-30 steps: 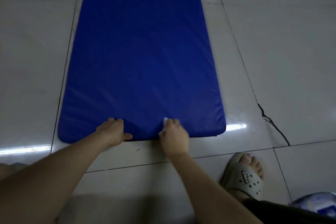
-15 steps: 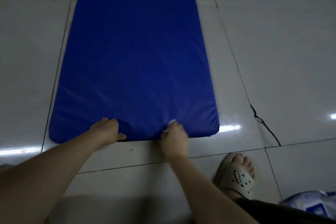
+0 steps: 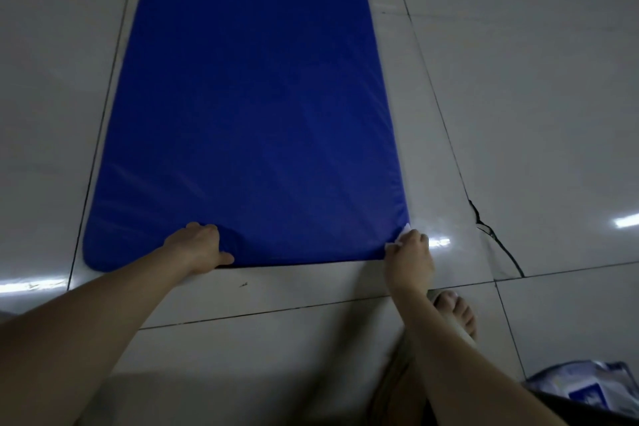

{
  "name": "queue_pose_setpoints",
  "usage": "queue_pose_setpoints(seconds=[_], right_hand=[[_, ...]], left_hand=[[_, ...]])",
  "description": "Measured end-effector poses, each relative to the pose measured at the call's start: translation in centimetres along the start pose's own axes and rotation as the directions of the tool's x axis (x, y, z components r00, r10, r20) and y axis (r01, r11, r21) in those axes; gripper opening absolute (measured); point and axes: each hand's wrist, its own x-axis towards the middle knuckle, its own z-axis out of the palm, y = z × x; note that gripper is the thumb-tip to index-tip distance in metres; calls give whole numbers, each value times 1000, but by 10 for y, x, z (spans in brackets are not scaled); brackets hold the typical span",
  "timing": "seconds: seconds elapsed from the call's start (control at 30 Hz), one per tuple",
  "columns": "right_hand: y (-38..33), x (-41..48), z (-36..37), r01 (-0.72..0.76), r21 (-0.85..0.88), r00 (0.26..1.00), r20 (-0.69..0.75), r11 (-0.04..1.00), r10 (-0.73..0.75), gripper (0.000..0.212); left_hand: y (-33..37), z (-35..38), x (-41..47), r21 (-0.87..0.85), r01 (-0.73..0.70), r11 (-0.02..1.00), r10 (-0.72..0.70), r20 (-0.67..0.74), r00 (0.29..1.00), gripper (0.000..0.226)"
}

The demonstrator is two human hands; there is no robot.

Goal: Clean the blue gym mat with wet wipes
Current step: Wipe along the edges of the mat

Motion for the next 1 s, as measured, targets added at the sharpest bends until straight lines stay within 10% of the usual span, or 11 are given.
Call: queue_pose_setpoints(seconds=[0.3, 0.57, 0.7, 0.83, 1.0], right_hand=[[-89, -124, 74, 453, 155, 838, 263, 878, -478, 26], [14, -3, 3, -73, 73, 997, -26, 995, 75, 8], [9, -4, 3, -93, 138, 995, -35, 986, 98, 3], [-35, -64, 44, 144, 162, 978, 128, 976, -166, 8], [-79, -103, 61, 581, 134, 758, 271, 803, -594, 23]], left_hand=[[1, 1, 1, 3, 4, 1000, -4, -7, 1000, 73], [0, 0, 1, 14, 1, 1000, 0, -21, 1000, 75], [2, -2, 1, 17, 6, 1000, -6, 5, 1000, 76], [3, -5, -1, 23, 8, 1000, -8, 18, 1000, 71], [1, -3, 0, -3, 4, 1000, -4, 19, 1000, 71]])
